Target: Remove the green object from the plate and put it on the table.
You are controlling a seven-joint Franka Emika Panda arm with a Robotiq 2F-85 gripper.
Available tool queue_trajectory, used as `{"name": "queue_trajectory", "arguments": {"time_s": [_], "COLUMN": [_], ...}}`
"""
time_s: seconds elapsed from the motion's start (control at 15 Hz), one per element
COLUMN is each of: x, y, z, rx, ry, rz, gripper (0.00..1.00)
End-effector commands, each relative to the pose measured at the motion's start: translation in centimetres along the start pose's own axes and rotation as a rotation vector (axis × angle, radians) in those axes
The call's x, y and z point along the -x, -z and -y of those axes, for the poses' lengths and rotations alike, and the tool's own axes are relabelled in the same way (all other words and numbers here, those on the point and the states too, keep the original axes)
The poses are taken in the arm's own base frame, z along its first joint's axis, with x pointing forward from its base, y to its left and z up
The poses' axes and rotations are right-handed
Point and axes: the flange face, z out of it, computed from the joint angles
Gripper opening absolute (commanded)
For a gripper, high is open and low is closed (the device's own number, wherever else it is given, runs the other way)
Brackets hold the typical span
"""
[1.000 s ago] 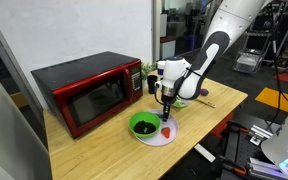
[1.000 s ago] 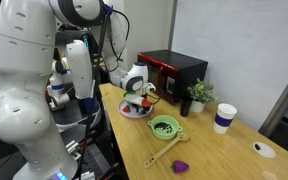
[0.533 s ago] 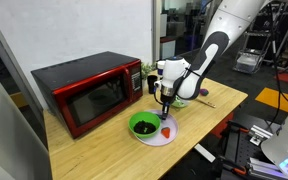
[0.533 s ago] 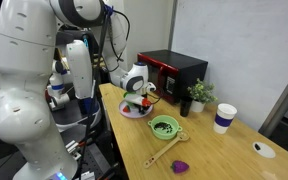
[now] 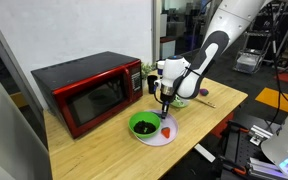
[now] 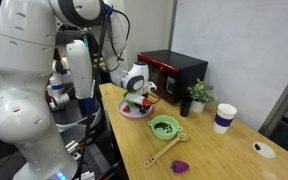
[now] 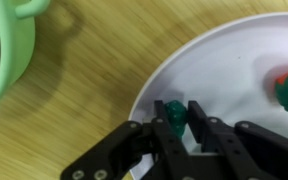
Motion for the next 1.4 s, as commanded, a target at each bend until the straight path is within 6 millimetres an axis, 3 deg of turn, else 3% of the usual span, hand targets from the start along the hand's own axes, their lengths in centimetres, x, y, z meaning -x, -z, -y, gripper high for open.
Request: {"name": "queue_trajectory", "arguments": {"time_s": [0.0, 0.33, 0.6, 0.87, 1.33], "x": [-0.4, -0.9, -0.1, 2.6, 10.2], "y": [3.5, 9.5, 13.2, 15.4, 17.1], "z": [-1.4, -3.8, -6.0, -9.7, -19.5], "rx": [0.049, 0.105, 0.12, 0.111, 0.224], "ry": [-0.017, -0.036, -0.061, -0.118, -0.304], "rz": [-0.045, -0.111, -0.093, -0.006, 0.129], "gripper": [0.07, 0.07, 0.07, 0.07, 0.07]}}
